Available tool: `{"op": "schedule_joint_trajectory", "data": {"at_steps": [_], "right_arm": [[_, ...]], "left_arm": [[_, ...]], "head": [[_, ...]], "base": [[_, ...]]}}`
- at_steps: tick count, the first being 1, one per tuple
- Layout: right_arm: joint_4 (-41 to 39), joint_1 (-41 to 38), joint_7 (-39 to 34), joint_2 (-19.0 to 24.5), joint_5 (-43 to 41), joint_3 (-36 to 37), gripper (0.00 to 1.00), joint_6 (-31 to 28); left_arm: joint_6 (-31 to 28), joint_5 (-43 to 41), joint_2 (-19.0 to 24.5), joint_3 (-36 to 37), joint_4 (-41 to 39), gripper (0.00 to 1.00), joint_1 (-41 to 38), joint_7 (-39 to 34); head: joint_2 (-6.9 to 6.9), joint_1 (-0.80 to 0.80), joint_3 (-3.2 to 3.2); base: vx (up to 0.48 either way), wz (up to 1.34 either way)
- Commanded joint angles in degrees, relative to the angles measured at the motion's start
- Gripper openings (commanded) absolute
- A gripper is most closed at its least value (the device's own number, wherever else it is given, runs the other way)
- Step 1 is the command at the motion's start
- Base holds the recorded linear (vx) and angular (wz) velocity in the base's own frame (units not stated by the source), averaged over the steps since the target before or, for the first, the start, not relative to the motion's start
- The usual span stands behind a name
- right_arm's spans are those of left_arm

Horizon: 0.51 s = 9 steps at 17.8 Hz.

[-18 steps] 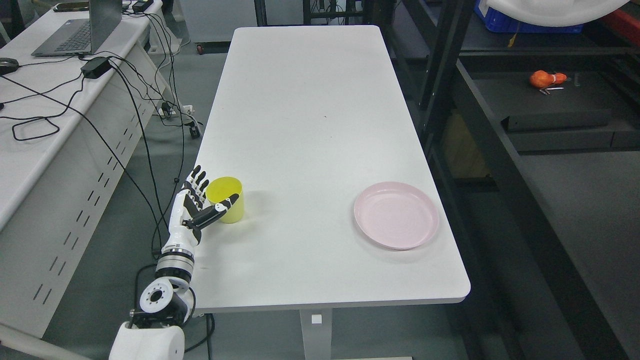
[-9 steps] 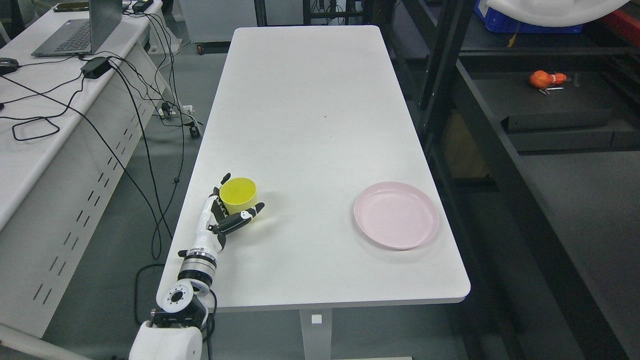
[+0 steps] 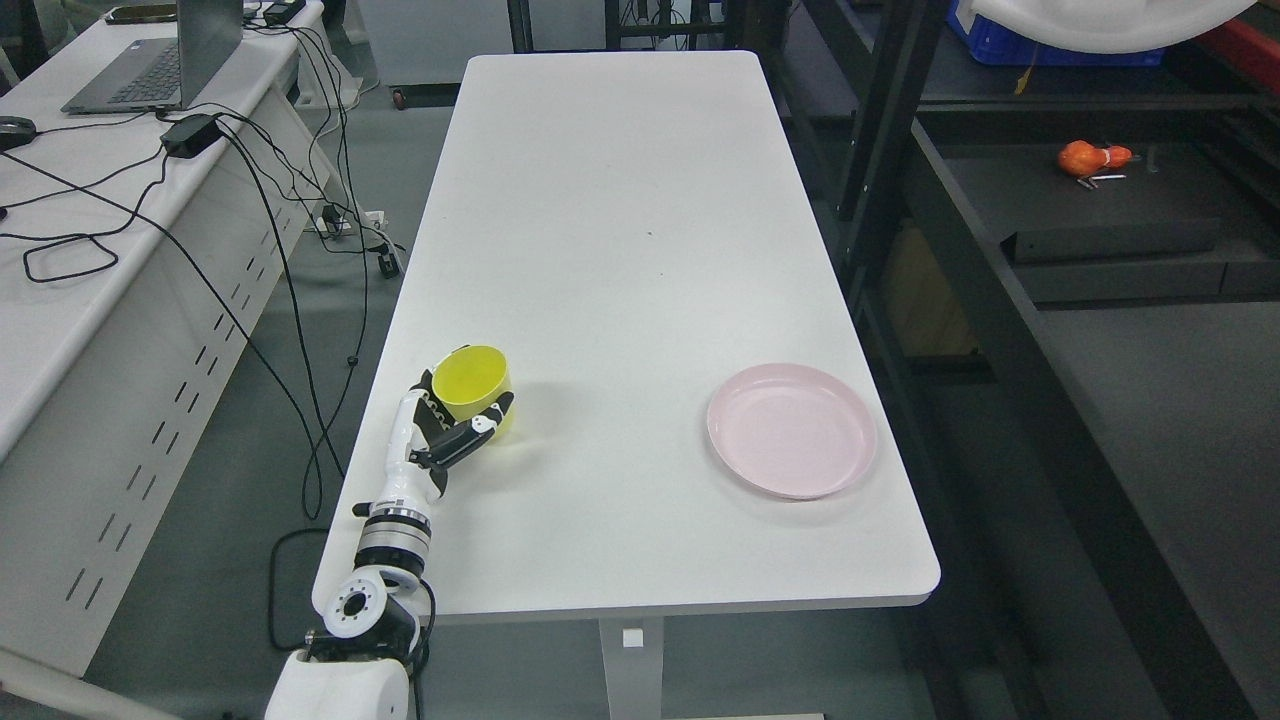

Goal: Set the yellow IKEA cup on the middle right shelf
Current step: 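Close the left hand around the yellow cup and lift it, then hold the yellow cup in the left hand while turning toward the shelf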

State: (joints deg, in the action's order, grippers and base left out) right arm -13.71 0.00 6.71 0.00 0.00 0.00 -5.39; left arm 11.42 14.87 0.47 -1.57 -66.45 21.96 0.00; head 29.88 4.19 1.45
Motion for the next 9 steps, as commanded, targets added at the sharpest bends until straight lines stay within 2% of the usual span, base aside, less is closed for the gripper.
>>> {"op": "schedule_joint_trajectory", "data": {"at_steps": [1, 5, 9], "right_arm": [[0.0, -0.79, -0.03, -1.0, -1.41, -0.97, 0.99, 0.03], [0.0, -0.79, -0.03, -1.0, -1.41, -0.97, 0.99, 0.03], [0.0, -0.79, -0.03, -1.0, -1.41, -0.97, 0.99, 0.03]], "left_arm": [[3.79, 1.03, 0.53, -3.44, -5.85, 0.0, -0.61, -0.09], [3.97, 2.35, 0.53, -2.04, -18.33, 0.0, -2.79, -0.09], [5.8, 2.35, 0.53, 1.12, -23.54, 0.0, -6.58, 0.0]], "head": [[0.0, 0.0, 0.0], [0.0, 0.0, 0.0], [0.0, 0.0, 0.0]], "base": [[0.0, 0.0], [0.0, 0.0], [0.0, 0.0]]}}
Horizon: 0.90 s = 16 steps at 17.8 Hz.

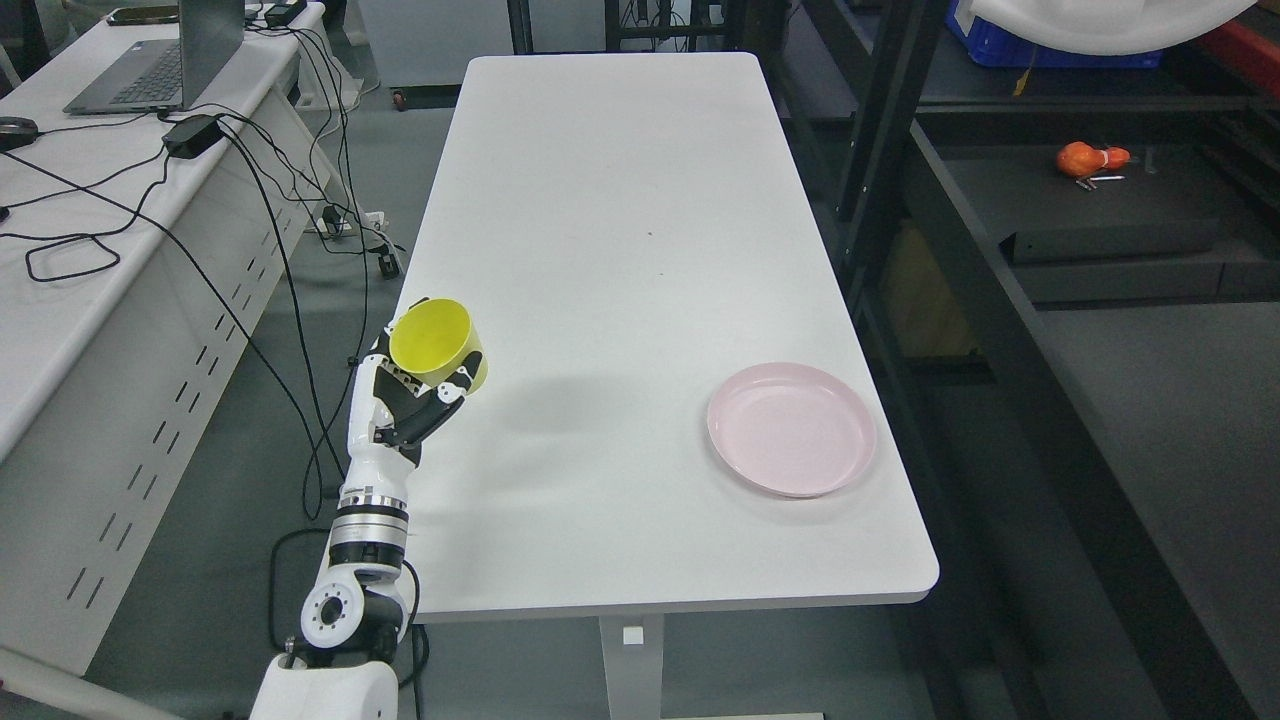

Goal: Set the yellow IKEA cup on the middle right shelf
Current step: 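Hold the yellow cup in the left hand while turning toward the shelf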

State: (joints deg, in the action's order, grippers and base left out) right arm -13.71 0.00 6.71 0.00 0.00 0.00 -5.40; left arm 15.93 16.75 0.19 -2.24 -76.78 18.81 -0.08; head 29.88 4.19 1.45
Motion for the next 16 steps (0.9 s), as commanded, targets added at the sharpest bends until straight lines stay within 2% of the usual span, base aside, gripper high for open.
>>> {"op": "schedule_joint_trajectory", "data": {"at_steps": [1, 7, 16], "right_arm": [[0.0, -0.79, -0.03, -1.0, -1.41, -0.97, 0.99, 0.04], [0.0, -0.79, -0.03, -1.0, -1.41, -0.97, 0.99, 0.04], [0.0, -0.79, -0.03, -1.0, -1.41, -0.97, 0.99, 0.04]], "left_arm": [[1.9, 0.47, 0.81, 2.23, -13.48, 0.0, -3.95, 0.08], [2.35, 0.47, 0.81, 2.32, -14.01, 0.01, -4.57, 0.08], [2.35, 0.39, 0.81, 2.32, -14.01, 0.01, -5.54, -0.01]], "head": [[0.0, 0.0, 0.0], [0.0, 0.0, 0.0], [0.0, 0.0, 0.0]], "base": [[-0.018, 0.0], [-0.049, -0.02], [-0.146, -0.12]]}}
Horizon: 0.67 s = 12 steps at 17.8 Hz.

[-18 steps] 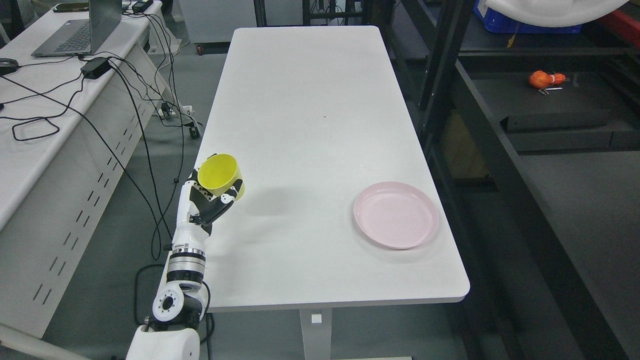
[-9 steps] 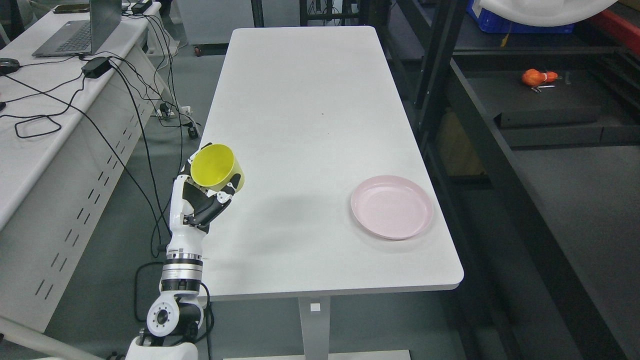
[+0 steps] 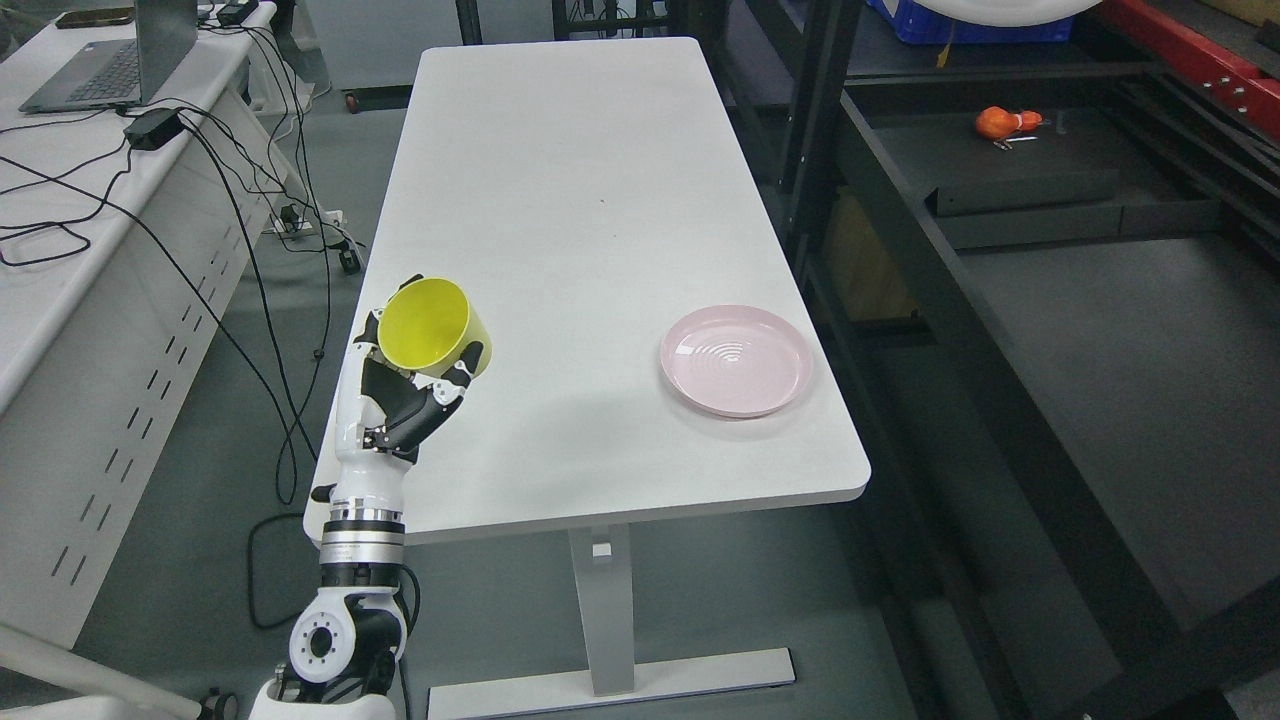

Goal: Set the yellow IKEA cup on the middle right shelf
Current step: 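Hold the yellow cup in the left hand while turning toward the shelf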

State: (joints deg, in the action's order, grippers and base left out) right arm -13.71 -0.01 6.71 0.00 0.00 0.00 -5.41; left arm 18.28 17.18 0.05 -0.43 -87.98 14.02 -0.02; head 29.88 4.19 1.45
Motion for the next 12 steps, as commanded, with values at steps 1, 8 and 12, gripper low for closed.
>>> {"op": "schedule_joint_trajectory", "data": {"at_steps": [1, 8, 12], "right_arm": [[0.0, -0.78, -0.03, -1.0, -1.41, -0.97, 0.99, 0.05], [0.0, -0.78, -0.03, -1.0, -1.41, -0.97, 0.99, 0.05], [0.0, -0.78, -0.03, -1.0, -1.41, -0.97, 0.99, 0.05]], "left_arm": [[0.01, 0.05, 0.95, 0.52, -2.81, 0.01, -0.75, -0.07], [-0.26, -0.04, 0.95, 1.39, -2.81, 0.01, -0.05, -0.07], [-0.17, -0.04, 0.95, 2.54, -2.81, 0.01, 0.13, -0.07]], "head": [[0.0, 0.0, 0.0], [0.0, 0.0, 0.0], [0.0, 0.0, 0.0]], "base": [[-0.149, -0.15], [-0.201, -0.05], [-0.251, -0.03]]}}
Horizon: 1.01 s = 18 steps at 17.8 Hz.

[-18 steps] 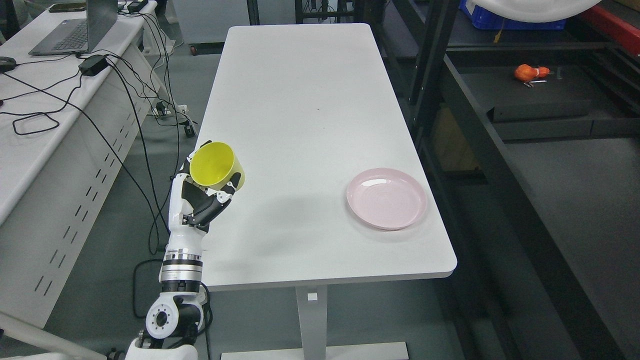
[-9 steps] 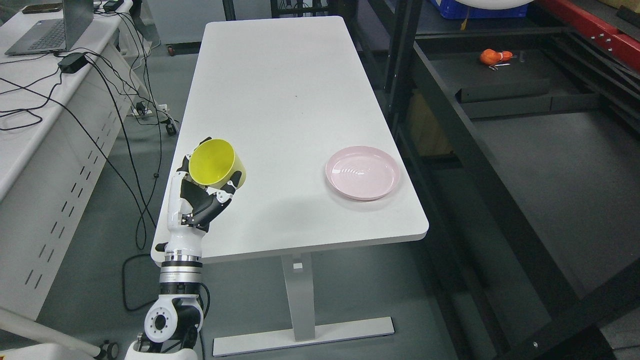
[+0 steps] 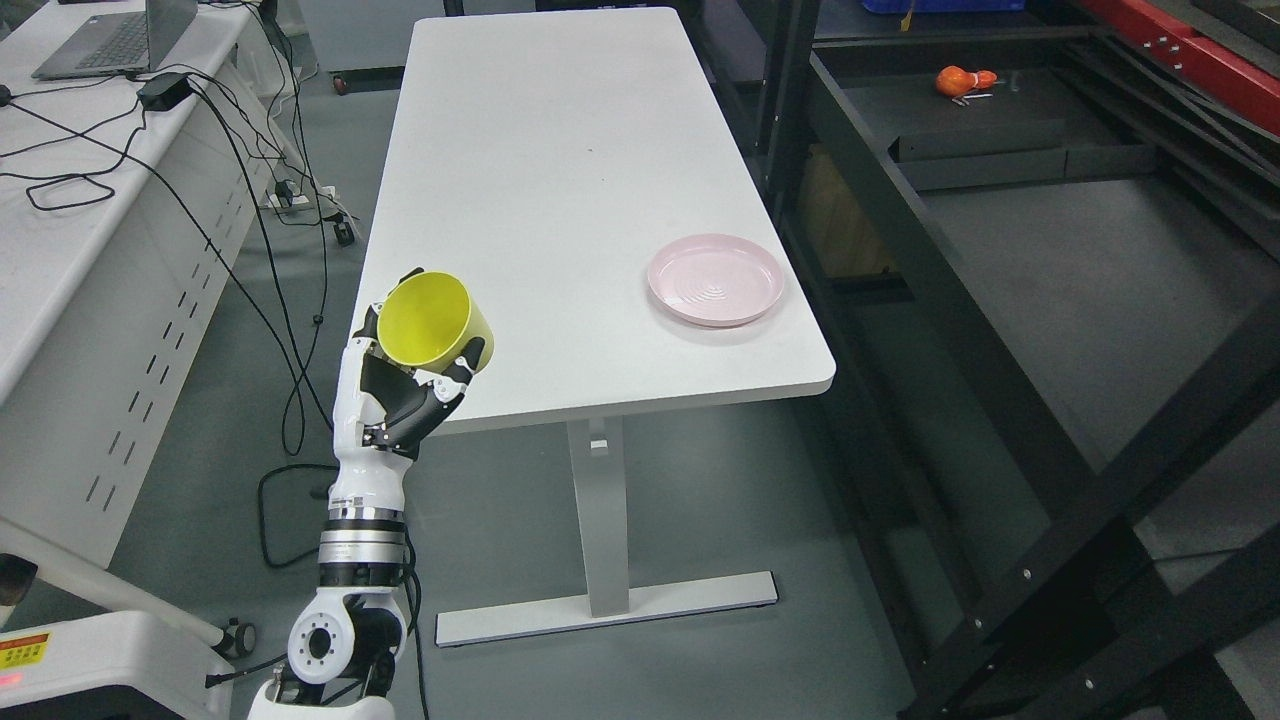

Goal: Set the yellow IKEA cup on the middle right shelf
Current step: 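Hold the yellow cup in the left hand while turning toward the shelf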

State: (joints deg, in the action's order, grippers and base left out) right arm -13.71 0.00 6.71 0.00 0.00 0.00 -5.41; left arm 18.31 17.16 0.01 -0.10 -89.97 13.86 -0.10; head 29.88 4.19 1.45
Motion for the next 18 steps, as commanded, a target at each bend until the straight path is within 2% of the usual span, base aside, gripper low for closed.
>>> {"op": "schedule_joint_trajectory", "data": {"at_steps": [1, 10, 18], "right_arm": [[0.0, -0.79, -0.03, -1.0, -1.41, -0.97, 0.99, 0.05], [0.0, -0.79, -0.03, -1.0, -1.41, -0.97, 0.99, 0.05], [0.0, -0.79, -0.03, -1.0, -1.41, -0.97, 0.99, 0.05]], "left_arm": [[-0.2, -0.02, 0.99, 2.55, -0.82, 0.01, 0.3, 0.01], [-0.11, -0.02, 0.99, 4.75, -0.82, 0.01, 0.21, 0.01], [-0.11, -0.02, 0.99, 6.07, -0.82, 0.01, 0.65, -0.08]], "head": [[0.0, 0.0, 0.0], [0.0, 0.0, 0.0], [0.0, 0.0, 0.0]], "base": [[-0.23, -0.06], [-0.258, -0.12], [-0.236, -0.46]]}}
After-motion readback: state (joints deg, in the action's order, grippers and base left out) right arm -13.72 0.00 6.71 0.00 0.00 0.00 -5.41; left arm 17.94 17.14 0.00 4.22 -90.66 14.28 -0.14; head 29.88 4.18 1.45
